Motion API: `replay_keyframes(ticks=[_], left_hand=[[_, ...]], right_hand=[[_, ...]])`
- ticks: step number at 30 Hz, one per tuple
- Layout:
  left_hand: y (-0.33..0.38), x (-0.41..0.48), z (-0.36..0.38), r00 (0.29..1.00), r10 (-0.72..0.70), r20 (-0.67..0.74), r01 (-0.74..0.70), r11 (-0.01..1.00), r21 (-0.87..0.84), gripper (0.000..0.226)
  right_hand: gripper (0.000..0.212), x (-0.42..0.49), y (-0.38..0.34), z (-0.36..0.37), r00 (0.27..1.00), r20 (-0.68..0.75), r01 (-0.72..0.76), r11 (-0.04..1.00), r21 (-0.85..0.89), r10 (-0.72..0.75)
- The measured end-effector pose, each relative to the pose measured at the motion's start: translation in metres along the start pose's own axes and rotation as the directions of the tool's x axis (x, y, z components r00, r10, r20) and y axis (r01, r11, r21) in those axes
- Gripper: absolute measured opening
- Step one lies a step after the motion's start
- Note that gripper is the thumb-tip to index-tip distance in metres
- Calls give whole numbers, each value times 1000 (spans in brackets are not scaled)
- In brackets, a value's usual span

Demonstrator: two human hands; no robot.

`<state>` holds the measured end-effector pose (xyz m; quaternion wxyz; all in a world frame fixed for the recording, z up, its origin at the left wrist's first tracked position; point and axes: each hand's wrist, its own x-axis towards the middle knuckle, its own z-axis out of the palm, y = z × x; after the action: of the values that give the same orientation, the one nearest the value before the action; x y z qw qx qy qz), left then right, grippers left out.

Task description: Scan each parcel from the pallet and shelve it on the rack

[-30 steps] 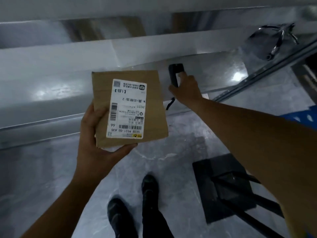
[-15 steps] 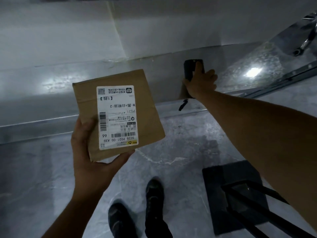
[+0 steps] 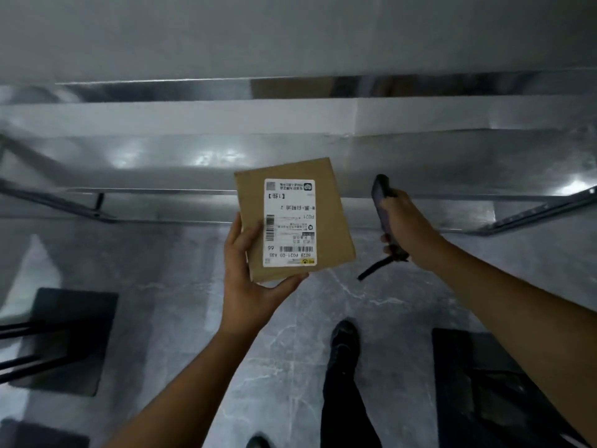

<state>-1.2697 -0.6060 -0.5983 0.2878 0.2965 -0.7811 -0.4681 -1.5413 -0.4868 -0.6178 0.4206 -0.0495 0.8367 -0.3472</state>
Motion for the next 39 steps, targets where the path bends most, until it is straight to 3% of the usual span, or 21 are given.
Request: replay_keyframes(ticks=[3, 6, 10, 13, 15, 19, 25, 29, 35, 39], left_hand=[[19, -31, -60, 996, 35, -84, -34, 999, 11, 99], [33, -61, -118, 986, 125, -110, -119, 991, 61, 101], [70, -120, -237, 958, 232, -166, -212, 969, 129, 99], [115, -147, -317, 930, 314, -191, -276, 939, 204, 99], [152, -156, -361, 902, 369, -225, -317, 919, 236, 99], [219, -168, -425, 843, 475, -254, -388, 863, 325, 99], [277, -196, -480, 818, 495, -293, -351, 833, 429, 104], [280, -219, -487, 835, 450, -318, -279, 843, 460, 110], [265, -248, -482, 844, 430, -319, -260, 850, 459, 106], [270, -252, -481, 851, 399, -340, -237, 871, 430, 105]], right_hand=[[73, -86, -14, 18, 978, 67, 203, 971, -128, -196], [60, -156, -29, 38, 924, 104, 381, 880, -284, -367], [58, -294, -57, 87, 766, 188, 624, 640, -449, -615], [73, -405, -103, 110, 694, 329, 686, 450, -571, -641], [78, -476, -141, 115, 633, 410, 706, 274, -653, -656], [68, -595, -201, 107, 504, 444, 621, -46, -782, -741], [63, -703, -223, 81, 347, 530, 433, -369, -822, -774], [61, -729, -206, 72, 313, 564, 364, -452, -814, -764], [60, -733, -182, 74, 373, 551, 374, -422, -826, -747], [60, -731, -183, 72, 341, 558, 381, -431, -818, -757]])
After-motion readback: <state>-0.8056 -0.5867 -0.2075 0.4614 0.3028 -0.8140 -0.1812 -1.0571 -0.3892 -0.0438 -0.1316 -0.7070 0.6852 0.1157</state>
